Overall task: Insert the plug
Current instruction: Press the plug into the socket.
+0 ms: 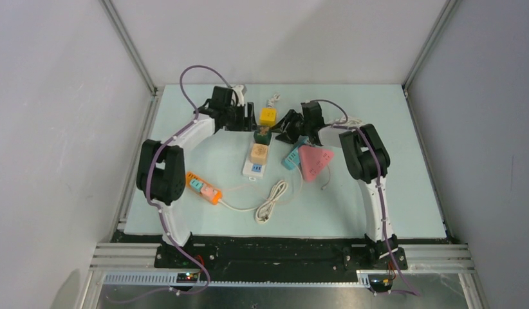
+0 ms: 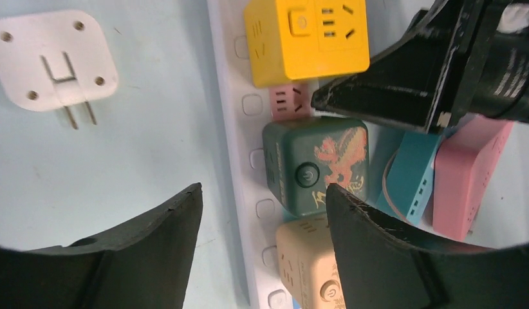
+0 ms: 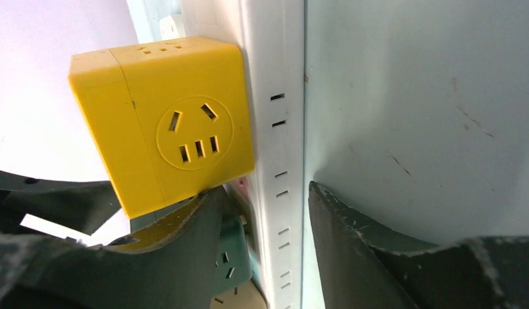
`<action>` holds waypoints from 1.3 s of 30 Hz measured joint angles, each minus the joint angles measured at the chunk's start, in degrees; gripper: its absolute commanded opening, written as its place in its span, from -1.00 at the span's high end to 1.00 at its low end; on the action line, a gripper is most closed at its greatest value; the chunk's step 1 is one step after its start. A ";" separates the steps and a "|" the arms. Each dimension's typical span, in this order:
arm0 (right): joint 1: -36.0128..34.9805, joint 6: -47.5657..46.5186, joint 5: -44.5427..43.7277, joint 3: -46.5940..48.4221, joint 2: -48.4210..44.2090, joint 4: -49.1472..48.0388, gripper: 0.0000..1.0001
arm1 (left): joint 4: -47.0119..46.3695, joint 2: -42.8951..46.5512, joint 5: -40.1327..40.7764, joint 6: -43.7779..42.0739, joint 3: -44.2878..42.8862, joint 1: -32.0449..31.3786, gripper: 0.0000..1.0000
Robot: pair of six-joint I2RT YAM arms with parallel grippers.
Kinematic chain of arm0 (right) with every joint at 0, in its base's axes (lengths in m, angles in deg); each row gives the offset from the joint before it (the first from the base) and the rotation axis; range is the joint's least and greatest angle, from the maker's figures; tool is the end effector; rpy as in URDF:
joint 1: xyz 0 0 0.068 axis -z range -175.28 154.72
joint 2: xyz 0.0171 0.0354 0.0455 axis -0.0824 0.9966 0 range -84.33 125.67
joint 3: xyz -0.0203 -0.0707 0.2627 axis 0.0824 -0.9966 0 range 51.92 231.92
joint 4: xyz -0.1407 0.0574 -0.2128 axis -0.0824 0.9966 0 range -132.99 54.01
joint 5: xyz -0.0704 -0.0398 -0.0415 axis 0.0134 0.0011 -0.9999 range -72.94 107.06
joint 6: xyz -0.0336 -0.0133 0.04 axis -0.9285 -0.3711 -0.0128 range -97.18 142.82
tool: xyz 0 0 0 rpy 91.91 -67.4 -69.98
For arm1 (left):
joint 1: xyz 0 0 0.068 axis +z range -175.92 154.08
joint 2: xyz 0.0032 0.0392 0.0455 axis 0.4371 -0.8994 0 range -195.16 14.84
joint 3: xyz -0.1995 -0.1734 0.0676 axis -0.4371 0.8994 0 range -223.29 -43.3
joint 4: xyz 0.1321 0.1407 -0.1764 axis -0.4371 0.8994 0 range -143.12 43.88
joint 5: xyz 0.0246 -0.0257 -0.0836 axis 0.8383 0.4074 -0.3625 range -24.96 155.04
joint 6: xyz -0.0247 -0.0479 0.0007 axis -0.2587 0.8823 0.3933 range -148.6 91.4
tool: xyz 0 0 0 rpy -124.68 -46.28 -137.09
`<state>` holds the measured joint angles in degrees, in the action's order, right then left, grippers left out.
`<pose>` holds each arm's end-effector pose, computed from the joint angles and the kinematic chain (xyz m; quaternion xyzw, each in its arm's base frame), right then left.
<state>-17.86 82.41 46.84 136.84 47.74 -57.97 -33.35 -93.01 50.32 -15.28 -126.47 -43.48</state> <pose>0.4515 0.2070 0.1148 0.1506 0.8416 0.4767 0.2044 0.4034 -0.1371 0.2412 0.0834 0.9120 -0.2161 0.3387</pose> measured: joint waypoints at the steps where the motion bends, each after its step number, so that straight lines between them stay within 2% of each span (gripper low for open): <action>1: 0.11 -0.52 -0.33 0.00 -0.44 1.05 -0.18 | 0.02 0.00 -0.55 -0.35 0.55 -0.20 -0.50; 7: 0.70 -4.48 -2.60 0.22 -3.63 9.40 -0.26 | 0.44 0.02 -1.27 -0.92 1.88 -1.25 -0.47; 13: 0.96 -10.21 -5.97 1.79 -10.01 19.87 -0.11 | 0.46 0.04 -1.60 -0.66 1.75 -1.38 -0.35; 20: -1.90 -16.59 -10.60 9.86 -15.65 28.57 0.06 | 0.42 -0.35 -2.64 1.53 1.11 -1.38 -0.23; 24: -5.20 -18.16 -10.93 15.78 -14.64 34.23 0.23 | 0.31 -1.70 -3.80 2.95 -0.04 -1.38 -0.20; 34: -9.11 -22.40 -17.09 21.66 -8.81 48.09 0.23 | -0.90 -3.85 -7.13 5.40 -0.74 -1.31 0.10; 39: -9.11 -23.89 -19.91 22.40 -8.07 49.99 0.28 | -1.51 -4.04 -7.54 5.95 -0.74 -1.31 0.23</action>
<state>-26.98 58.52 26.93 159.25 39.68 -7.98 -34.86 -97.06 42.78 -9.33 -127.21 -44.79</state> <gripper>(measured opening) 0.376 0.418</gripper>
